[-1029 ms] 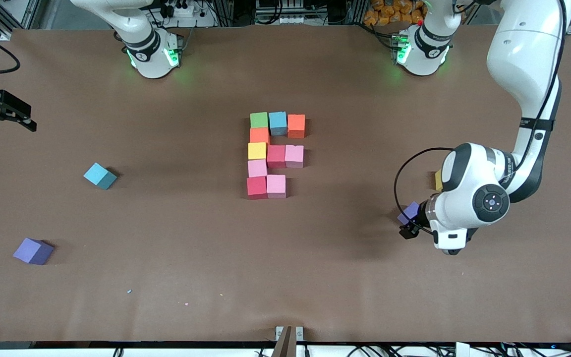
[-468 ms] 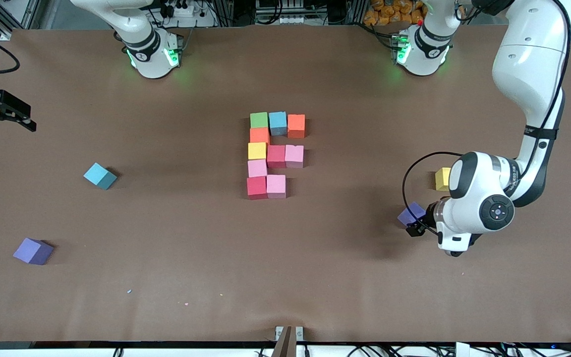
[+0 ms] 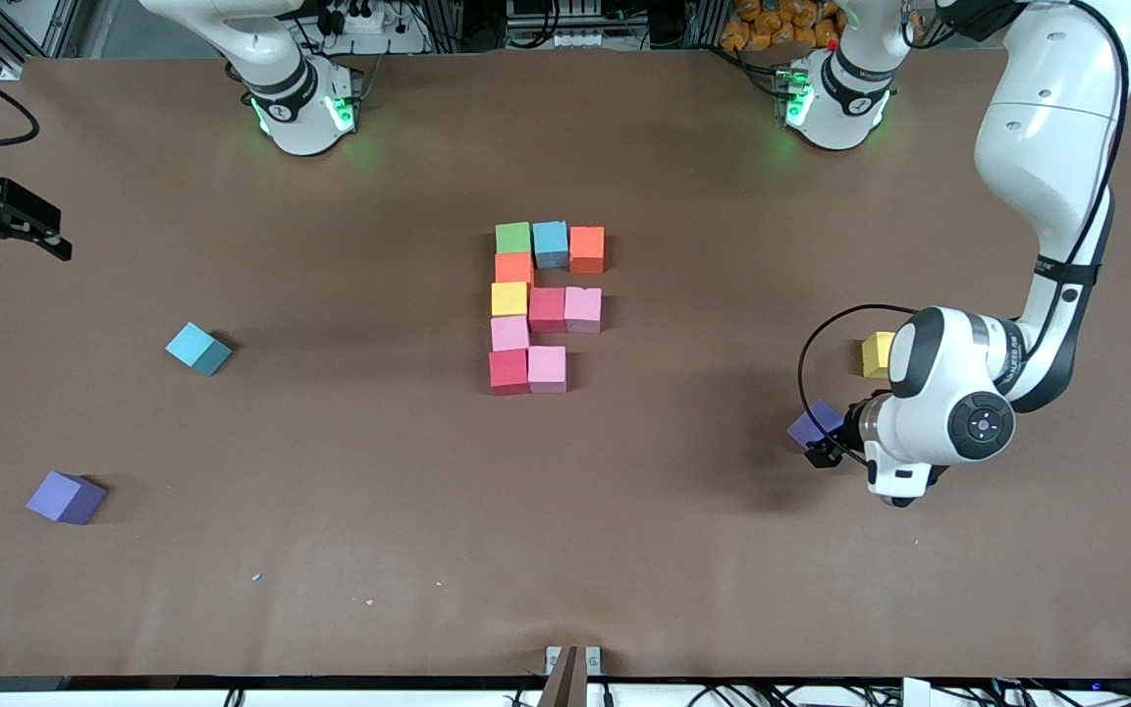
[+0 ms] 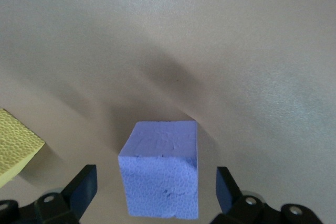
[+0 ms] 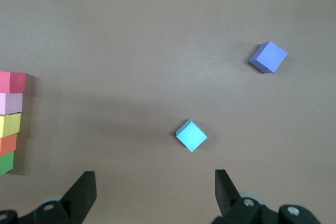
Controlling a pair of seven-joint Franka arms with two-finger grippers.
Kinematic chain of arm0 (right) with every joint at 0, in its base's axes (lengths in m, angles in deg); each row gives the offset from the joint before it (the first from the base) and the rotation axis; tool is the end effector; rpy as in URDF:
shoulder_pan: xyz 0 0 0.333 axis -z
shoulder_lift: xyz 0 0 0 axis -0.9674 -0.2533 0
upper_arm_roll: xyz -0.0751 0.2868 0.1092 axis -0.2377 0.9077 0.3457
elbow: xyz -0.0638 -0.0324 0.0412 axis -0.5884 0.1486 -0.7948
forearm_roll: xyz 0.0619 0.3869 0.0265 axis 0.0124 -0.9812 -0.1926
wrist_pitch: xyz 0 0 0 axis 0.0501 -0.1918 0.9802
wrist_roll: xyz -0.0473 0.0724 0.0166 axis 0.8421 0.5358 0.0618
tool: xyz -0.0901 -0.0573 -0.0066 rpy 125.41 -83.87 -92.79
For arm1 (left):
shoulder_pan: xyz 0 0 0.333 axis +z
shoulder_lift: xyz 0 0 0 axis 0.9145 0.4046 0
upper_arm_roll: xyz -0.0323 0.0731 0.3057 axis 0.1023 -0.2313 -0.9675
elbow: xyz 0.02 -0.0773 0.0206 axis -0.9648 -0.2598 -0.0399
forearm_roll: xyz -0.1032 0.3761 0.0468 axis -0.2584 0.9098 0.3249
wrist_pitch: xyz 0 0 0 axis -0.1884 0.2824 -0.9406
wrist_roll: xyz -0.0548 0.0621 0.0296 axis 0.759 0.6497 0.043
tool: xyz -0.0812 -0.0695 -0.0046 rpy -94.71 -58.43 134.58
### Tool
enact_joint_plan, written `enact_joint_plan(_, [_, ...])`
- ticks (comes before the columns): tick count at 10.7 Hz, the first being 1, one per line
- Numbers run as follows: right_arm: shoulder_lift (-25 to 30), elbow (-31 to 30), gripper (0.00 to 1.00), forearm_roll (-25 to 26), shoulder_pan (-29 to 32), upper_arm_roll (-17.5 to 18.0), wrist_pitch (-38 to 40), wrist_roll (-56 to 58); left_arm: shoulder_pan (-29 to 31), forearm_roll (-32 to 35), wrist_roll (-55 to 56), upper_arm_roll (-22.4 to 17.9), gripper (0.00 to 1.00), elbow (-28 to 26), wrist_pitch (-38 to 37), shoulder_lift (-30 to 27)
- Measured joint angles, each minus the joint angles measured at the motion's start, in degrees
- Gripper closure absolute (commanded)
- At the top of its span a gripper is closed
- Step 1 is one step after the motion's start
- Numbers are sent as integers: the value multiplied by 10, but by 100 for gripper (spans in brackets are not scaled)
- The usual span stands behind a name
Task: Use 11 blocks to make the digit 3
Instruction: 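Lower the left gripper and grasp the blue-violet cube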
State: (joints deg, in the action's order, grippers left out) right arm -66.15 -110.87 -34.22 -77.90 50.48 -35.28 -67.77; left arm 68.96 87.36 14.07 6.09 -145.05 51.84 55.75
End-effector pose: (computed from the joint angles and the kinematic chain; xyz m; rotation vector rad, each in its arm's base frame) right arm 0.5385 -0.0460 0.6257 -3.1069 -0.3124 -0.0720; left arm 0.6746 -0.1169 0.2258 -2.9187 -1.0644 0.3173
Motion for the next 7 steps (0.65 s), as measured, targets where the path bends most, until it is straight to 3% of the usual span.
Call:
enact_joint_plan(4, [0, 0, 0, 1, 0, 0, 0, 0, -1, 0, 0, 2, 0, -4, 6, 12])
enact_joint_plan(6, [0, 0, 0, 1, 0, 0, 0, 0, -1, 0, 0, 2, 14, -4, 6, 16])
enact_joint_plan(7, [0, 0, 0, 1, 0, 0, 0, 0, -1, 0, 0, 2, 28, -4, 7, 17])
